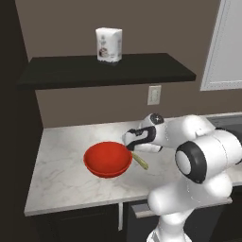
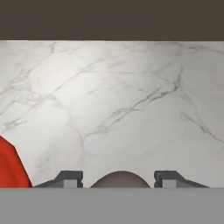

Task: Pick the egg and butter from the fridge and place them by the bowl for mixing.

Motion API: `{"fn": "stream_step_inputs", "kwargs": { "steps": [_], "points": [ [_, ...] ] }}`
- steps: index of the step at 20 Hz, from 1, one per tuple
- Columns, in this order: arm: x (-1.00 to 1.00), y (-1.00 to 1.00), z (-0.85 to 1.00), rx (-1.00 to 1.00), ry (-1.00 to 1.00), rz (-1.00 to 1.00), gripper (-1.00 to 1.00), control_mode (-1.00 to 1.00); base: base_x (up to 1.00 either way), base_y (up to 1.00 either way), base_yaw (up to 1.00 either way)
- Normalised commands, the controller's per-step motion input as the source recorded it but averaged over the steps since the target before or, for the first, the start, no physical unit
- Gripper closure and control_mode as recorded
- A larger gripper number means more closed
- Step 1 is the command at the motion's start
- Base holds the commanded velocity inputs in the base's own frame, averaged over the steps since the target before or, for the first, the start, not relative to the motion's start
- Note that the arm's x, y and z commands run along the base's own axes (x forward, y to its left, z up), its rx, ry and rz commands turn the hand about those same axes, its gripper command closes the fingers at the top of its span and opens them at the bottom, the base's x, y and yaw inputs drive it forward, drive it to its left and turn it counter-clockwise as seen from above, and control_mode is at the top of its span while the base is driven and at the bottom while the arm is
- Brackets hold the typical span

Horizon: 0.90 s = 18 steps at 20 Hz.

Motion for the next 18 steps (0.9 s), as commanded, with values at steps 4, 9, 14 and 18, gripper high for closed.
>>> {"fn": "stream_step_inputs", "kwargs": {
  "steps": [4,9,14,18],
  "points": [
    [0.41,0.24,-0.36,-0.01,0.0,0.02,1.0,-1.0,0.0,0.0,0.0],
    [0.36,0.01,-0.42,-0.08,0.0,0.02,1.0,-1.0,0.0,0.0,0.0],
    [0.22,0.0,-0.23,-0.11,0.0,0.0,-1.0,-1.0,0.0,0.0,0.0],
    [0.0,0.0,0.0,0.0,0.0,0.0,-1.0,-1.0,0.0,0.0,0.0]
  ]
}}
